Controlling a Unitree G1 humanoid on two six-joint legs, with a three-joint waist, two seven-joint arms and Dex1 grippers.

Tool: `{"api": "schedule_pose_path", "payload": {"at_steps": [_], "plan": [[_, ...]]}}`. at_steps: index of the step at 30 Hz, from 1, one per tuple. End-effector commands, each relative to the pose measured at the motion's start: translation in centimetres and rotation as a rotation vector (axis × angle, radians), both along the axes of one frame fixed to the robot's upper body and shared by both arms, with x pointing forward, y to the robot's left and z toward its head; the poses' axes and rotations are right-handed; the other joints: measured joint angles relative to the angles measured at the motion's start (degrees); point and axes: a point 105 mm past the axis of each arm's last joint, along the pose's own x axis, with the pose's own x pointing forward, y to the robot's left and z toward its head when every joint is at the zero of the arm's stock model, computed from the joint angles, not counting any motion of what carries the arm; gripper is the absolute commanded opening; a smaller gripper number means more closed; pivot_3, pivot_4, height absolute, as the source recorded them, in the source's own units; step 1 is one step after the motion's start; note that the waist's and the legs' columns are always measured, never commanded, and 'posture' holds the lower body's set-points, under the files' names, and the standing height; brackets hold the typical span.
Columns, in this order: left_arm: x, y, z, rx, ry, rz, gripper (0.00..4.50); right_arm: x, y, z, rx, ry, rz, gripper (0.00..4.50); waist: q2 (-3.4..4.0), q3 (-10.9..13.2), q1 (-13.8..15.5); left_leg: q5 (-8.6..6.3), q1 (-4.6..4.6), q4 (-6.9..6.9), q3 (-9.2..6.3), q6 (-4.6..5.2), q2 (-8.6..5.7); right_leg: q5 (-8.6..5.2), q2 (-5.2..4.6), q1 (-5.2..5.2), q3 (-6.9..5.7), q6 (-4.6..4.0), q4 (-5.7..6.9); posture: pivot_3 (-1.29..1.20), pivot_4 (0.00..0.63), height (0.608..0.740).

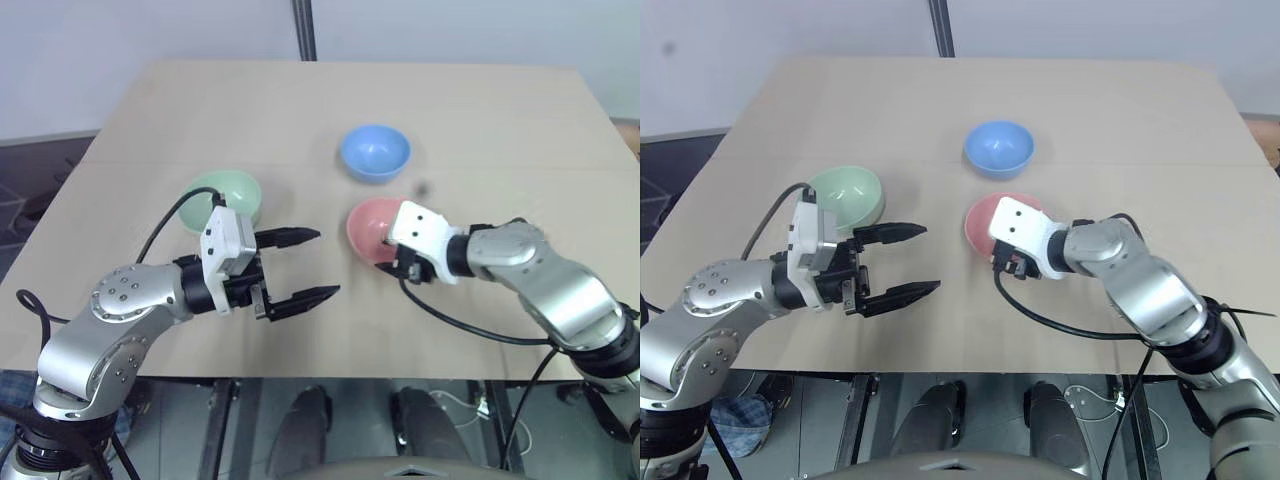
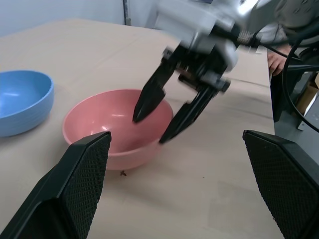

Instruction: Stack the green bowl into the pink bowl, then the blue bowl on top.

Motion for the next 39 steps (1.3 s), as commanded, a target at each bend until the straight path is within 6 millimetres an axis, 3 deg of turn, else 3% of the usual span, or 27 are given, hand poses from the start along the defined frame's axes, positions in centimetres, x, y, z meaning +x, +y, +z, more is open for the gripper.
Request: {"api": "schedule_pose_path", "payload": {"at_steps": [1,5,10,15,16,18,20,22,32,35,39], "plan": [[0.0,0.2,0.7,0.009,-0.039,0.009,4.5,-1.8,-2.0,2.5,0.102,0.008,0.02,2.11,0.0,0.0,0.0,0.0,-0.01,-0.01,0.01,0.0,-0.01,0.0,-0.01,0.0,0.0,0.0,-0.01,0.0,0.15,0.74],[0.5,0.8,0.7,0.021,-0.043,0.036,4.5,-3.5,-4.7,3.4,0.199,0.07,0.015,2.11,0.0,0.0,0.01,0.0,0.04,-0.04,0.02,0.01,0.0,0.0,0.01,0.03,0.0,0.0,0.01,0.0,0.15,0.74],[1.5,2.0,0.3,0.062,-0.048,0.1,4.5,-3.3,-8.1,4.6,0.316,0.02,-0.056,2.11,0.0,0.0,-0.19,0.0,0.15,-0.04,0.1,0.01,0.02,0.0,0.05,0.08,0.04,0.0,0.04,0.0,0.15,0.74],[3.0,3.5,-0.6,0.131,-0.067,0.187,4.5,-4.0,-10.9,4.2,0.366,0.055,-0.096,2.11,-0.01,0.0,-0.07,0.0,0.13,-0.04,0.1,0.01,0.02,0.0,0.04,0.09,0.04,0.0,0.02,0.0,0.15,0.74],[3.2,3.7,-0.6,0.134,-0.07,0.196,4.5,-4.2,-11.2,4.1,0.375,0.07,-0.101,2.38,-0.01,-0.01,-0.06,0.0,0.12,-0.04,0.11,0.01,0.01,0.0,0.04,0.09,0.05,0.0,0.01,0.0,0.15,0.74],[3.4,3.9,-0.6,0.137,-0.078,0.208,4.5,-4.6,-11.6,4.1,0.373,0.08,-0.095,2.98,-0.01,0.0,-0.13,0.0,0.12,-0.04,0.12,0.01,0.02,0.0,0.04,0.09,0.06,0.0,0.01,0.0,0.15,0.74],[3.4,4.1,-0.6,0.147,-0.084,0.212,4.5,-4.7,-11.9,4.1,0.365,0.069,-0.1,4.03,-0.01,0.0,-0.14,0.0,0.14,-0.05,0.13,0.01,0.03,0.0,0.05,0.09,0.08,0.0,0.02,0.0,0.15,0.74],[3.5,4.5,-0.6,0.16,-0.087,0.219,4.5,-4.2,-12.5,4.4,0.365,0.04,-0.138,4.48,-0.01,-0.01,-0.16,0.0,0.14,-0.05,0.14,0.01,0.03,0.0,0.05,0.09,0.08,0.0,0.03,0.0,0.15,0.74],[5.9,11.2,-0.9,0.501,-0.207,0.343,4.5,-5.8,-12.7,7.1,0.444,-0.018,-0.027,4.48,-0.01,0.0,-0.2,0.0,0.15,-0.07,0.19,0.01,0.04,0.0,0.06,0.09,0.11,0.0,-0.01,0.0,0.15,0.74],[6.6,12.9,-0.4,0.533,-0.225,0.387,4.5,-6.0,-12.5,7.2,0.451,-0.029,-0.007,4.48,-0.01,0.0,-0.14,0.0,0.15,-0.09,0.17,0.01,0.06,0.0,0.08,0.08,0.1,0.0,-0.01,0.0,0.15,0.74],[7.4,14.5,-1.1,0.622,-0.236,0.427,4.5,-5.8,-12.2,7.2,0.448,-0.033,-0.012,4.48,-0.01,0.0,-0.12,0.0,0.12,-0.09,0.19,0.01,0.04,0.0,0.04,0.08,0.1,0.01,-0.02,0.0,0.15,0.74]]}}
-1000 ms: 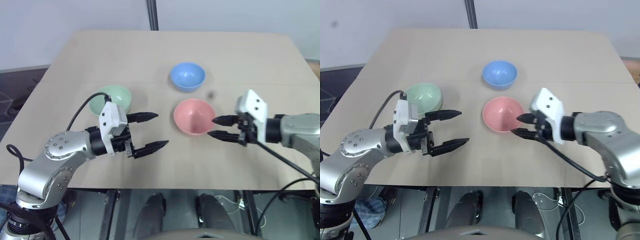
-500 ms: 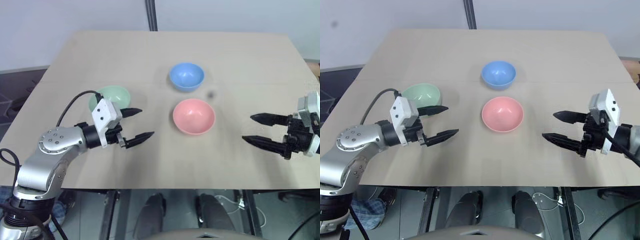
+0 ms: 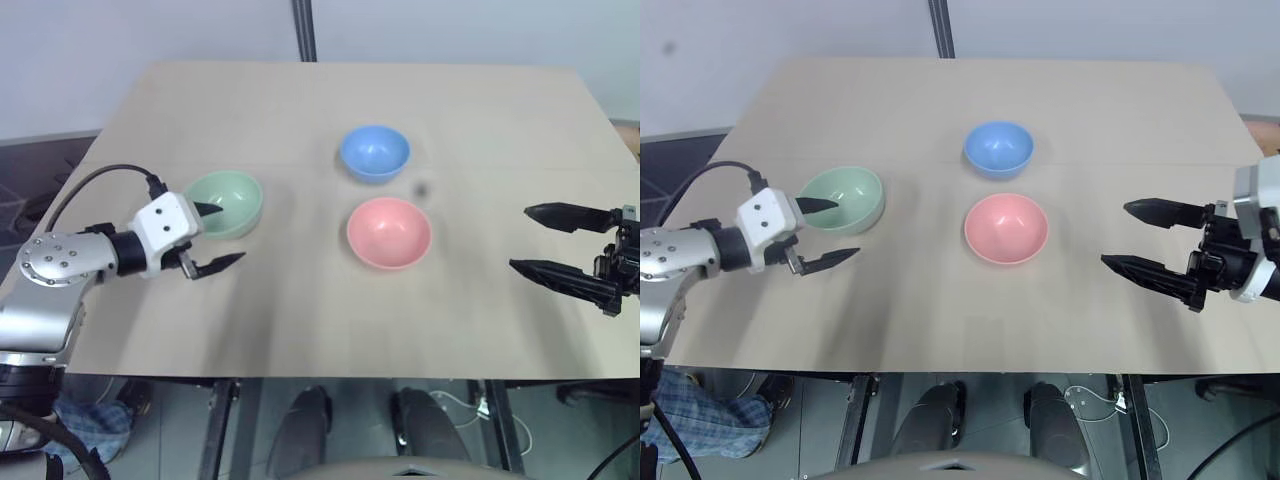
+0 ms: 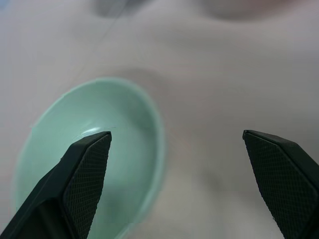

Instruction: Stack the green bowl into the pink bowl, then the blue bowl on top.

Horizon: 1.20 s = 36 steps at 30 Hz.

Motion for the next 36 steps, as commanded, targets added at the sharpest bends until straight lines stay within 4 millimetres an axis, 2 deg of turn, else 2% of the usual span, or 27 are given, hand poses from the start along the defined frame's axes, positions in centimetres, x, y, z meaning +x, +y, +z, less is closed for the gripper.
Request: {"api": "schedule_pose_path", "payload": {"at_steps": [1,14,15,16,17,18,19,21,26,32,35,36], "plan": [[0.7,1.6,0.3,0.106,-0.049,0.042,4.5,-0.3,0.2,1.0,-0.002,-0.056,0.006,4.48,0.0,0.0,-0.02,0.0,0.0,-0.01,0.0,0.0,0.0,0.0,0.0,-0.01,0.0,0.0,0.01,0.0,0.15,0.74],[2.8,0.6,-2.7,0.158,-0.032,0.087,4.5,-0.1,0.3,1.2,-0.012,-0.062,-0.015,4.48,-0.01,0.0,0.0,0.0,0.0,0.0,-0.02,0.0,0.0,0.0,0.01,-0.01,-0.01,0.0,0.05,0.0,0.15,0.74],[3.0,0.6,-2.7,0.161,-0.034,0.089,3.97,-0.1,0.4,1.2,-0.012,-0.064,-0.015,4.5,-0.01,0.0,0.0,0.0,0.0,0.0,-0.02,0.0,0.0,0.0,0.02,-0.01,-0.01,0.0,0.05,0.0,0.15,0.74],[3.1,0.6,-2.7,0.164,-0.036,0.086,3.73,-0.2,0.4,1.3,-0.012,-0.065,-0.016,4.5,-0.01,0.0,0.0,0.0,0.01,0.0,-0.02,0.0,0.0,0.0,0.01,-0.01,0.0,0.0,0.06,0.0,0.15,0.74],[3.2,0.5,-2.7,0.167,-0.037,0.083,3.28,-0.2,0.4,1.2,-0.014,-0.066,-0.018,4.5,-0.01,-0.01,-0.02,0.0,0.0,0.0,-0.03,0.0,0.0,0.01,0.02,-0.01,-0.01,0.0,0.06,0.0,0.15,0.74],[3.3,0.5,-2.8,0.167,-0.037,0.082,3.09,-0.2,0.3,1.2,-0.015,-0.065,-0.021,4.5,-0.01,-0.01,-0.03,0.0,0.01,0.0,-0.02,0.0,0.0,0.0,0.02,-0.01,-0.01,0.0,0.06,0.0,0.15,0.74],[3.4,0.5,-2.8,0.174,-0.037,0.08,2.66,-0.3,0.3,1.2,-0.015,-0.065,-0.024,4.5,-0.01,0.0,-0.07,0.0,0.01,0.0,-0.02,0.0,0.0,0.01,0.02,-0.01,0.0,0.0,0.07,0.0,0.15,0.74],[3.5,0.5,-2.9,0.179,-0.037,0.076,2.25,-0.4,0.2,1.2,-0.015,-0.064,-0.03,4.5,-0.01,0.0,-0.04,0.0,0.0,0.0,-0.02,0.0,0.0,0.01,0.01,-0.01,0.0,0.0,0.06,0.0,0.15,0.74],[3.9,0.4,-2.4,0.198,-0.052,0.053,0.08,-0.5,0.1,1.0,-0.013,-0.06,-0.04,4.5,-0.01,-0.01,-0.02,0.0,0.0,0.01,-0.04,0.0,0.0,0.01,0.02,-0.01,-0.01,0.0,0.08,0.0,0.15,0.74],[4.2,0.3,-1.9,0.212,-0.054,0.025,0.08,-0.6,0.1,0.9,-0.013,-0.063,-0.044,4.5,-0.01,-0.01,-0.06,0.0,0.0,0.03,-0.03,0.0,-0.01,0.01,0.02,0.0,-0.01,0.0,0.09,0.0,0.15,0.74],[4.5,-0.9,-0.9,0.205,-0.077,-0.025,0.08,-0.6,0.0,1.0,-0.012,-0.067,-0.045,4.5,-0.01,-0.01,-0.03,0.0,-0.01,0.03,-0.04,0.0,-0.01,0.01,0.02,0.0,-0.02,0.0,0.09,0.0,0.15,0.74],[4.6,-2.0,-0.2,0.192,-0.091,-0.064,0.08,-0.6,0.0,1.1,-0.012,-0.07,-0.045,4.5,-0.01,-0.01,0.02,0.0,-0.02,0.03,-0.04,0.0,-0.01,0.01,0.02,-0.01,-0.02,0.01,0.09,0.0,0.15,0.74]]}}
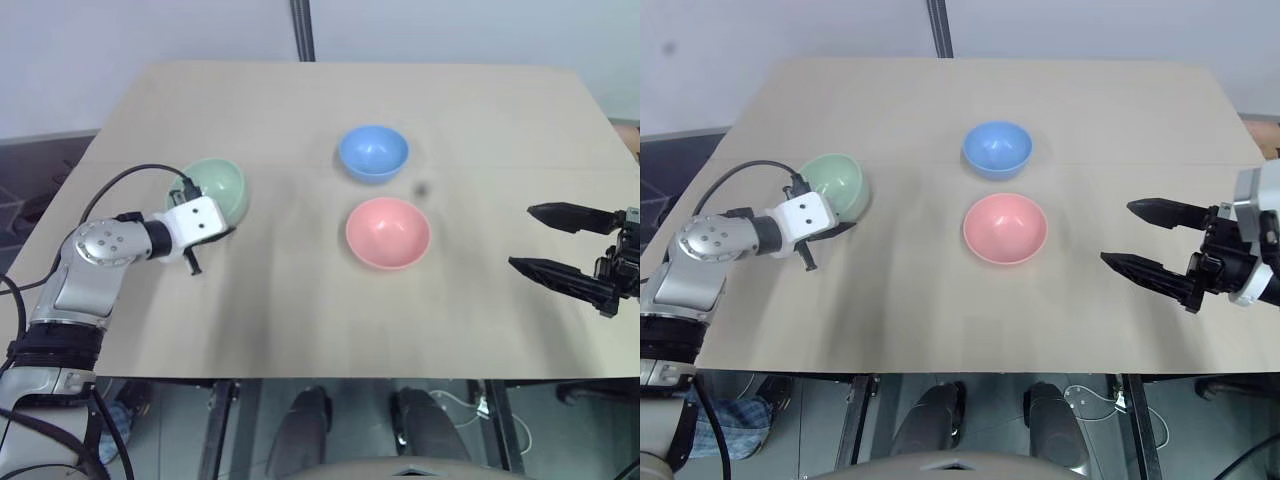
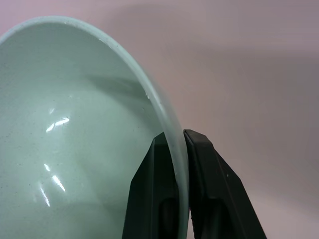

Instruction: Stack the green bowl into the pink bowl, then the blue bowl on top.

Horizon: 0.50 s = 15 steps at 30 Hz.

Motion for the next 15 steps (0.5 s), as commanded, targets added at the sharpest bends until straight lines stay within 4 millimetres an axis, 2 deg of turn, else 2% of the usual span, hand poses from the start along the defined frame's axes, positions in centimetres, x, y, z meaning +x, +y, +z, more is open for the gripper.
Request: {"api": "schedule_pose_path", "payload": {"at_steps": [1,4,7,11,15], "plan": [[0.4,-2.5,3.1,-0.015,-0.077,-0.108,0.08,-0.5,0.1,1.4,-0.016,-0.075,0.01,4.5,0.0,0.0,0.13,0.0,-0.01,0.04,-0.01,0.0,0.0,0.0,0.0,0.0,-0.01,0.0,0.02,0.0,0.15,0.74],[0.0,-5.9,4.4,-0.003,-0.076,-0.273,0.08,-0.5,0.2,1.7,-0.015,-0.093,0.026,4.5,-0.01,0.0,0.29,0.0,-0.07,0.17,-0.08,0.0,-0.03,0.0,0.0,0.02,-0.07,0.01,0.05,0.0,0.15,0.74],[-0.6,-8.5,4.8,0.023,-0.065,-0.408,0.08,-0.5,0.3,1.7,-0.016,-0.1,0.036,4.5,-0.01,-0.01,0.19,0.0,-0.08,0.2,-0.06,0.0,-0.05,0.01,-0.02,0.03,-0.06,0.02,0.05,0.0,0.15,0.74],[-1.7,-11.9,4.4,0.139,-0.061,-0.609,0.08,-0.4,0.3,1.7,-0.019,-0.102,0.039,4.5,-0.01,-0.01,-0.11,0.0,-0.07,0.2,-0.06,0.0,-0.04,0.01,0.0,0.03,-0.06,0.02,0.06,0.0,0.15,0.74],[-2.9,-14.3,4.2,0.236,-0.06,-0.796,0.08,-0.2,0.3,1.7,-0.02,-0.107,0.04,4.5,-0.01,-0.01,-0.08,0.0,-0.06,0.22,-0.06,0.0,-0.03,0.01,0.03,0.03,-0.04,0.01,0.08,0.0,0.15,0.74]]}}
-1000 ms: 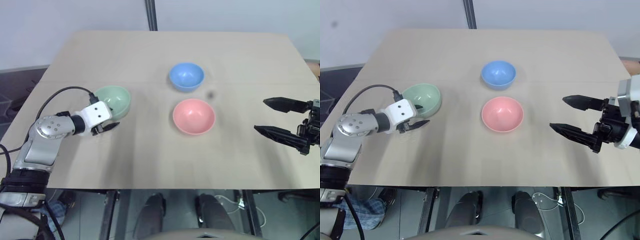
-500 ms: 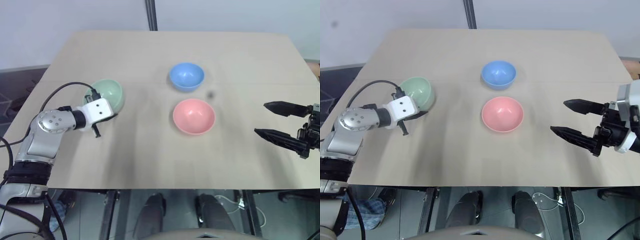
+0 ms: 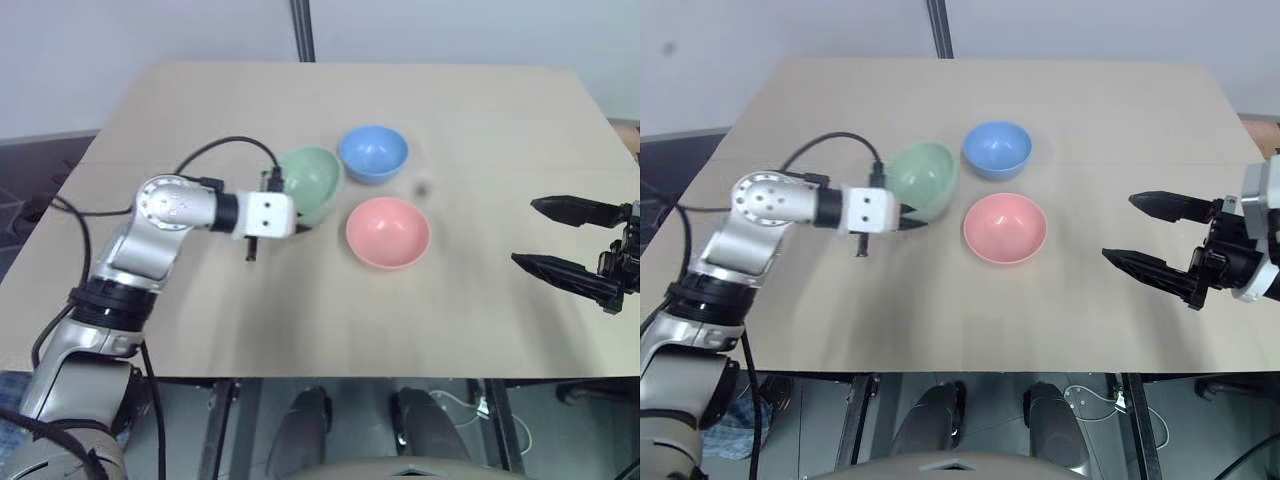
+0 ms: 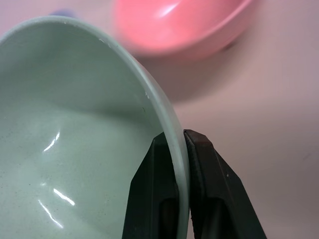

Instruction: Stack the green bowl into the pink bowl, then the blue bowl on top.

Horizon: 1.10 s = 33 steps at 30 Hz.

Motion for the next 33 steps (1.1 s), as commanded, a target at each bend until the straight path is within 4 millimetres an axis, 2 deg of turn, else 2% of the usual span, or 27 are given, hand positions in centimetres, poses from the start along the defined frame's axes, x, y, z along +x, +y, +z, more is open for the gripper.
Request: {"api": "schedule_pose_path", "payload": {"at_steps": [1,6,10,19,20,21,25,29,33], "plan": [[-1.0,-2.3,1.2,0.077,-0.081,-0.179,0.08,-0.2,0.2,1.0,-0.013,-0.054,0.016,4.5,0.0,0.0,0.04,0.0,-0.01,0.02,0.0,0.0,0.0,0.0,0.0,0.0,0.0,0.0,0.0,0.0,0.15,0.74],[-0.7,-5.2,2.4,0.08,-0.141,-0.288,0.08,-0.1,0.3,1.0,-0.01,-0.062,0.015,4.5,-0.01,0.0,0.19,0.0,-0.05,0.19,-0.03,0.0,-0.02,0.0,0.01,0.01,-0.02,0.0,0.06,0.0,0.15,0.74],[-1.2,-6.8,2.2,0.099,-0.146,-0.376,0.08,-0.2,0.3,0.9,-0.009,-0.065,0.012,4.5,-0.01,0.0,0.02,0.0,-0.06,0.28,-0.02,0.01,-0.02,0.0,0.01,0.02,0.0,0.01,0.13,0.0,0.15,0.74],[-1.3,-7.3,2.0,0.105,-0.137,-0.424,0.08,-0.5,0.2,1.0,-0.009,-0.073,0.005,4.5,-0.01,0.01,0.05,0.0,-0.01,0.44,-0.04,0.01,-0.02,-0.01,0.05,0.01,0.02,0.01,0.4,0.0,0.15,0.74],[-1.3,-7.3,2.1,0.101,-0.135,-0.424,0.87,-0.5,0.2,0.9,-0.009,-0.073,0.005,4.5,-0.01,0.01,0.06,0.0,-0.01,0.47,-0.04,0.01,-0.02,-0.01,0.05,0.01,0.02,0.01,0.42,0.0,0.15,0.74],[-1.3,-7.4,2.1,0.1,-0.135,-0.424,1.02,-0.5,0.2,0.9,-0.009,-0.073,0.006,4.5,-0.02,0.01,0.07,0.0,-0.01,0.48,-0.04,0.01,-0.02,-0.01,0.05,0.01,0.02,0.01,0.43,0.0,0.15,0.74],[-0.9,-7.7,2.3,0.082,-0.186,-0.419,2.87,-0.4,0.2,1.0,-0.007,-0.074,0.008,4.5,-0.02,0.01,0.05,0.0,0.0,0.48,-0.05,0.01,-0.02,-0.01,0.05,0.01,0.02,0.01,0.46,0.0,0.15,0.74],[-0.7,-7.7,2.8,0.039,-0.196,-0.394,2.87,-0.3,0.2,0.9,-0.005,-0.073,0.012,4.5,-0.02,0.01,0.05,0.0,0.01,0.48,-0.04,0.01,-0.02,-0.01,0.05,0.01,0.03,0.01,0.47,0.0,0.15,0.74],[0.6,-7.5,4.1,-0.034,-0.247,-0.318,2.87,-0.3,0.3,1.0,-0.002,-0.076,0.014,4.5,-0.02,0.01,0.05,0.0,0.01,0.49,-0.04,0.01,-0.02,-0.01,0.05,0.01,0.03,0.01,0.49,0.0,0.15,0.74]]}}
